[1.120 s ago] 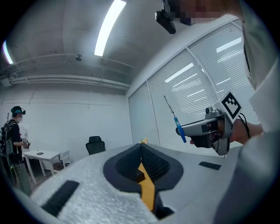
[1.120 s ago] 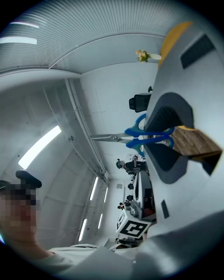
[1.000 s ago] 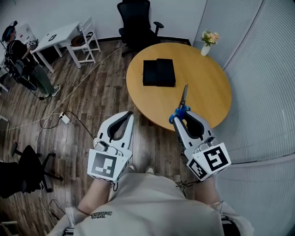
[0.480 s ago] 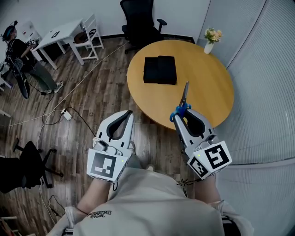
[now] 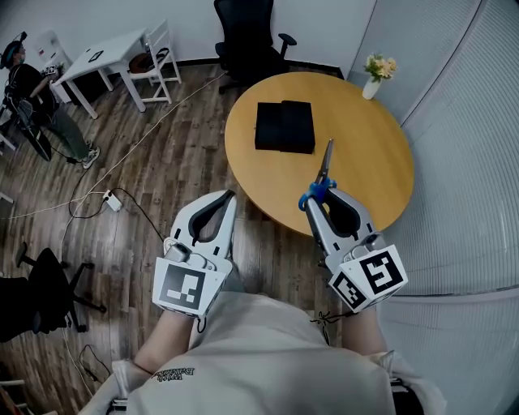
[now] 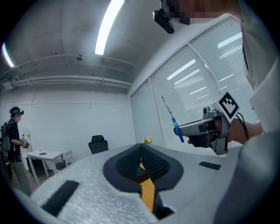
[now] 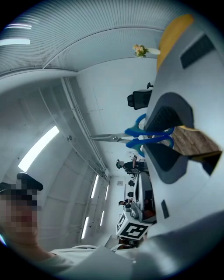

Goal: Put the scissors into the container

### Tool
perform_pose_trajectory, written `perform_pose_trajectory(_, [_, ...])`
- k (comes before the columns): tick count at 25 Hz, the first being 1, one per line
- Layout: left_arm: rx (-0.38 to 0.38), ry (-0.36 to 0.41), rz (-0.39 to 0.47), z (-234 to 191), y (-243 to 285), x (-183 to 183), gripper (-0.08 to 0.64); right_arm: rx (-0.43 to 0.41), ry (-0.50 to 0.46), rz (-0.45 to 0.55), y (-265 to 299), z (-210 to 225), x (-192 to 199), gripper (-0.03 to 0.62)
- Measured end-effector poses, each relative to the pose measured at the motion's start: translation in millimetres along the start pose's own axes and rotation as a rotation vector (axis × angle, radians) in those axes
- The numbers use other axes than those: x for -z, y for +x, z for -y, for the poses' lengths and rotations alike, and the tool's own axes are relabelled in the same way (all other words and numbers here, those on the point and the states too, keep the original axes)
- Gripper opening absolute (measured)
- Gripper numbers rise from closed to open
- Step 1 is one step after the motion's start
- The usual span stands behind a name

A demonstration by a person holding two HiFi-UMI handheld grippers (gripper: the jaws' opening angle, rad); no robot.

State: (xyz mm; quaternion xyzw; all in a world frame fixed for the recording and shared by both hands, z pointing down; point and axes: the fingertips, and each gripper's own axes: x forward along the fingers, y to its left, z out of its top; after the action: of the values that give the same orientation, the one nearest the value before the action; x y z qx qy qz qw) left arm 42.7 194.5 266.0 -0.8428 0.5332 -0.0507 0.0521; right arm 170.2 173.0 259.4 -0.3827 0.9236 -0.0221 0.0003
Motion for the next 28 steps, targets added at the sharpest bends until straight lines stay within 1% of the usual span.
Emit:
perform_pose_trajectory(6, [0.015, -0.007, 0.005, -37, 24, 6, 0.021, 0.017, -0.004, -0.015, 41, 8, 1, 0.097])
perform_pose_trajectory(12, [0.040, -0.021, -0.011, -78, 66, 14, 0.021, 0.042, 0.009, -0.037, 90, 30, 5, 0.097])
perform_pose_trajectory(19, [0.087, -0.025, -0.028, -129, 114, 26, 0.021, 0.076, 0.020, -0.048, 155, 54, 6, 0.097])
perform_pose_trajectory(28, [0.183, -0.016, -0.026, -192, 184, 24, 0.021, 0.178, 0.029, -0.055, 227, 90, -5, 0.097])
